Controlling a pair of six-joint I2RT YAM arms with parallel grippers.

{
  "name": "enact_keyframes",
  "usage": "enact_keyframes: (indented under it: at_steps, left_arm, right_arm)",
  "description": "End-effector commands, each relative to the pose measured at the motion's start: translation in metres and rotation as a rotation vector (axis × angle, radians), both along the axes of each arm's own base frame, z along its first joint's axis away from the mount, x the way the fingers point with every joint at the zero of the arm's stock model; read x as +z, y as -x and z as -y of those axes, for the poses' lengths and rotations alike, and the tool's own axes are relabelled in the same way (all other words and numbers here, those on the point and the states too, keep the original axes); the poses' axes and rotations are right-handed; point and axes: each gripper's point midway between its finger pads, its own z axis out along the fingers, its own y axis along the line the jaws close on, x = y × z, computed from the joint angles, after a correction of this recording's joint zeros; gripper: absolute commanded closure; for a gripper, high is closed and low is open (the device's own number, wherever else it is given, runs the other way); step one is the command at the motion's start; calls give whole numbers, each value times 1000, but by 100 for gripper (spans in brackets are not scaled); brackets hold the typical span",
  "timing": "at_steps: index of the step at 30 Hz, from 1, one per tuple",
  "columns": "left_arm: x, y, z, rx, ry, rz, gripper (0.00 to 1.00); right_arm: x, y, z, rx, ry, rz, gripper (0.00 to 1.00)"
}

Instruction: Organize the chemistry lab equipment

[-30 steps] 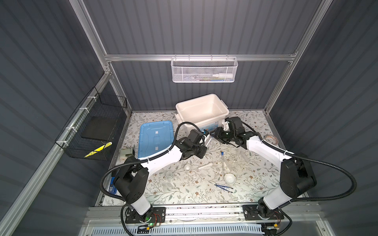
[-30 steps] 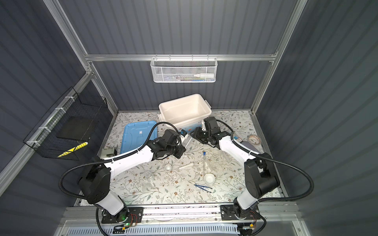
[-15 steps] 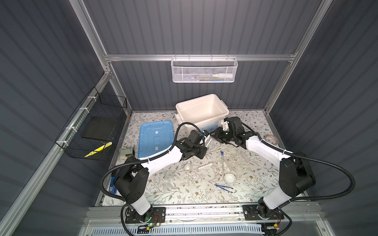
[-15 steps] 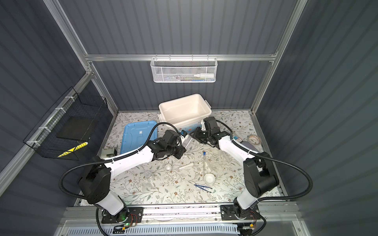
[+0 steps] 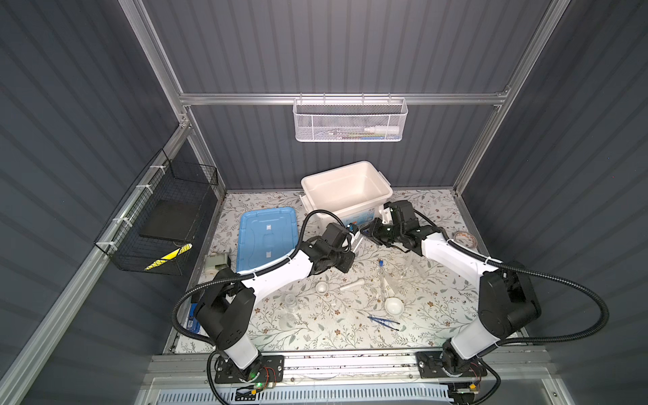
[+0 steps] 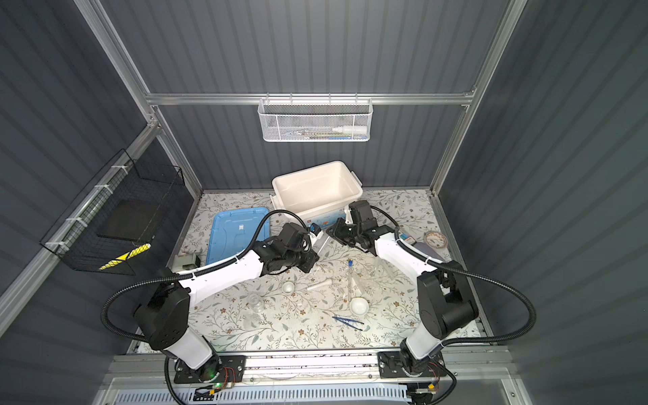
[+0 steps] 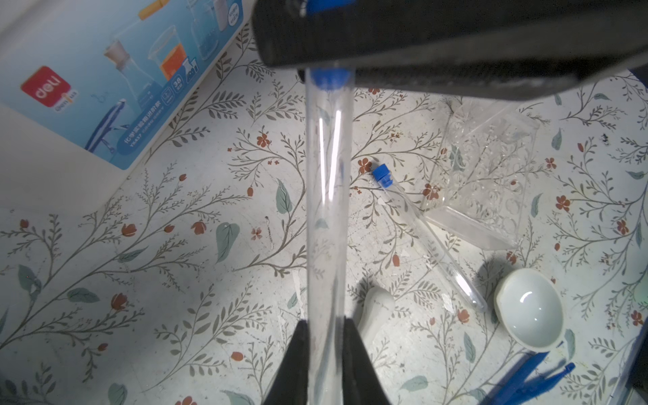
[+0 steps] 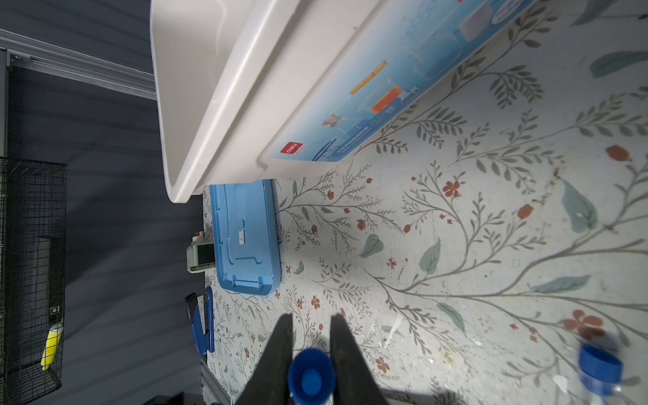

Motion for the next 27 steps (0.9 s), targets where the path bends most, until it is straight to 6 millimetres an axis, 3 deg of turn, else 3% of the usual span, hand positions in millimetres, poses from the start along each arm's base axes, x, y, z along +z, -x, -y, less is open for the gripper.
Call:
enact_keyframes:
  at_steps: [1, 11, 19, 27]
  left_arm:
    - [2, 3, 7, -24, 15, -6, 81]
    - [8, -1, 3, 0, 5, 14, 60]
    - [13, -3, -2, 22, -2, 34, 43]
    - [10, -3, -6, 34, -15, 31, 37]
  right_arm:
    - [4, 0, 0, 14, 6, 17, 80]
    - [6, 3, 9, 16, 65, 41, 81]
    - [16, -1, 28, -46, 152, 107, 81]
    - [37, 0, 53, -108, 261, 212, 81]
